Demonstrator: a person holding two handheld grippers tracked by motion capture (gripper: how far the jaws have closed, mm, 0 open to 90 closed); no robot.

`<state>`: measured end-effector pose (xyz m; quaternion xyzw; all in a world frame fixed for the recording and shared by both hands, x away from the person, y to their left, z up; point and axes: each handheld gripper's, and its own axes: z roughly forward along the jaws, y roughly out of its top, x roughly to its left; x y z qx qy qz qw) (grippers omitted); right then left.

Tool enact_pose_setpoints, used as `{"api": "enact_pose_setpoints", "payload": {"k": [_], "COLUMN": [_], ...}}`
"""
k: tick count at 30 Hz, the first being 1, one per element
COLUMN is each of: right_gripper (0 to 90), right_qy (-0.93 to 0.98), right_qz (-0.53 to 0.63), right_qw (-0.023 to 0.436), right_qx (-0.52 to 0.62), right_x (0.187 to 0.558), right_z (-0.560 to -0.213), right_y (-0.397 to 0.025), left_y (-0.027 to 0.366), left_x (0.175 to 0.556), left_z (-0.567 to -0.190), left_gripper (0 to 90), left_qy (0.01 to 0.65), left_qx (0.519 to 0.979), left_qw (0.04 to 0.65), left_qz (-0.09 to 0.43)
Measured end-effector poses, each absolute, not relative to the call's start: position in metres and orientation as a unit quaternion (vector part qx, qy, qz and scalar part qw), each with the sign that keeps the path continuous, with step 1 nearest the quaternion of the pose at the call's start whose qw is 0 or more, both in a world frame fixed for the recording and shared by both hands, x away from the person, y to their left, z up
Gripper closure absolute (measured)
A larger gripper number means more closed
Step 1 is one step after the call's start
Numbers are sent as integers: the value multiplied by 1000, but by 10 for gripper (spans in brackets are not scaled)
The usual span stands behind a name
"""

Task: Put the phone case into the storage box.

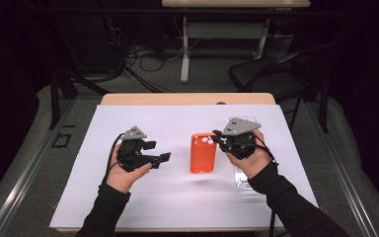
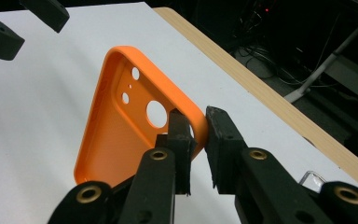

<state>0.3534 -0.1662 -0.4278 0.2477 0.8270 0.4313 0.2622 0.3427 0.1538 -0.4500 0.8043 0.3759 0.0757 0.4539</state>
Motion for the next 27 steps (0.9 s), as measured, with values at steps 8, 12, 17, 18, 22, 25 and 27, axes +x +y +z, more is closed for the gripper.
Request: {"api": "enact_pose_setpoints", "payload": {"k": [8,12,17,18,22,25,27], "right_gripper": [809,809,809,809,809,809,809], "right_qy": [838,838,838,839,839,838,836], "right_qz": [423,422,418,418,416,417,416], "right_qw": [249,247,250,250,252,253,259], "right_qx": [239,245,245,244,242,244,245], "right_x": [364,370,378,379,386,391,395], "right_z": [-423,-421,-419,-419,-415,-412,-409], "right_y": [-168,-171,-174,-174,-177,-180,-183], "left_y": [158,160,161,162,163,163,163], "left_x": [344,344,345,345,346,346,346], "left_z": [-450,-451,-452,-452,-453,-453,-453], "left_gripper": [248,242,235,234,233,220,220], "left_qy": [382,388,390,392,397,400,400], "left_qx": [801,797,795,795,792,790,790], "left_qw": [455,459,459,460,459,461,461], "left_qz": [71,67,65,64,63,59,60]}}
